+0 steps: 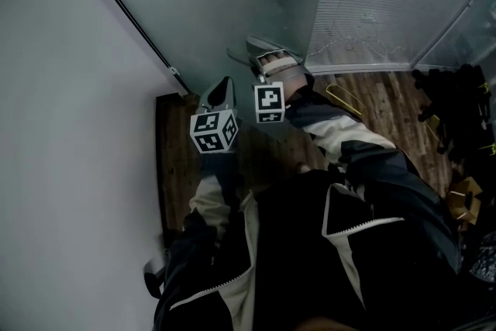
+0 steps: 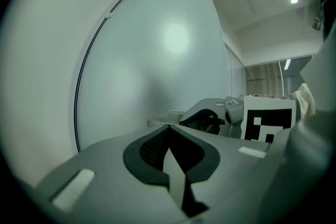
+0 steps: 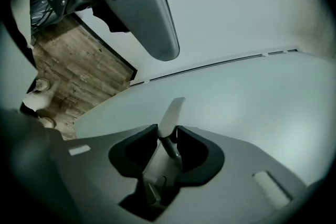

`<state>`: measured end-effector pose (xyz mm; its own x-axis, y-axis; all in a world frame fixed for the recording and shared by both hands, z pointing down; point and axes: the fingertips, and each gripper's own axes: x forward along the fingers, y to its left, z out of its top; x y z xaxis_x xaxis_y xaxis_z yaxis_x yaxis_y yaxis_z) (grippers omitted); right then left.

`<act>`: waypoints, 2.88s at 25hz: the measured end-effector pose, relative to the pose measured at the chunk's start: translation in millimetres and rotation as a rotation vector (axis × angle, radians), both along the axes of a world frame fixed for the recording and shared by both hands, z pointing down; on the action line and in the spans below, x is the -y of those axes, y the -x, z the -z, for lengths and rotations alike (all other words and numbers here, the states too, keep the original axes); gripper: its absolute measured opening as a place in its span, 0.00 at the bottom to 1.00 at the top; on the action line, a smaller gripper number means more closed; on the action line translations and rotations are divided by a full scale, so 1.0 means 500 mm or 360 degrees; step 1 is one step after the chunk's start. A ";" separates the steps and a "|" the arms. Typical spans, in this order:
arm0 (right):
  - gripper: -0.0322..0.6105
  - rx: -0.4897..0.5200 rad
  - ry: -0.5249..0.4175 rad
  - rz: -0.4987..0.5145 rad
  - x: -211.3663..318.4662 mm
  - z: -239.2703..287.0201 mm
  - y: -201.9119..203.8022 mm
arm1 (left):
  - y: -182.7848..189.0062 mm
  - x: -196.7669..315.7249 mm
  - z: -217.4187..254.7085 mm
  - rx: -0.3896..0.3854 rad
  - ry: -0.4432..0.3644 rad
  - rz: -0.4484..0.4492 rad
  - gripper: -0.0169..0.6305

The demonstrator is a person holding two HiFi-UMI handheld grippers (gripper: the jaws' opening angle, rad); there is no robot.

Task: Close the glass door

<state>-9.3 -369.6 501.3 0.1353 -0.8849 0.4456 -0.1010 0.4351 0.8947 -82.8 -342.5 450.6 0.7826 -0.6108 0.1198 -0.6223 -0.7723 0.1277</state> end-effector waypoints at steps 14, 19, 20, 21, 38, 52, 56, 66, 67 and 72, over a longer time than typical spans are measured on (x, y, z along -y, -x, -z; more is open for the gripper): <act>0.26 0.0018 -0.0011 -0.0098 0.052 -0.009 -0.074 | 0.011 0.023 -0.007 0.0039 -0.0005 0.0021 0.03; 0.26 0.0009 0.0008 -0.0115 0.074 -0.005 -0.121 | 0.004 0.023 0.001 0.0049 -0.0002 0.0042 0.03; 0.26 -0.0003 0.0007 -0.0111 0.082 -0.008 -0.131 | 0.003 0.023 0.000 0.0051 0.0001 0.0048 0.03; 0.26 -0.0011 0.0007 -0.0109 0.089 -0.008 -0.140 | 0.002 0.024 -0.003 0.0054 0.0005 0.0053 0.03; 0.26 -0.0120 0.0028 -0.0027 0.271 -0.030 -0.384 | -0.203 0.107 -0.015 0.0058 0.0049 0.0179 0.03; 0.26 -0.0376 0.0127 -0.0064 0.483 -0.028 -0.591 | -0.316 0.121 -0.018 0.0083 0.0065 0.0248 0.03; 0.27 -0.0406 0.0171 -0.0097 0.545 -0.036 -0.647 | -0.313 0.117 -0.028 0.0090 0.0085 0.0302 0.03; 0.26 -0.0300 0.0179 -0.0242 0.664 -0.029 -0.732 | -0.269 0.128 -0.060 0.0148 0.0156 0.0463 0.03; 0.26 -0.0288 0.0173 -0.0251 0.672 -0.029 -0.737 | -0.268 0.131 -0.062 0.0152 0.0158 0.0470 0.03; 0.25 -0.0267 0.0171 -0.0277 0.703 -0.029 -0.739 | -0.254 0.153 -0.065 0.0171 0.0155 0.0496 0.03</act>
<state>360.4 -721.1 516.0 0.3612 -0.7908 0.4940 -0.0364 0.5174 0.8549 44.3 -418.8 482.9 0.5401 -0.8002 0.2608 -0.8402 -0.5305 0.1121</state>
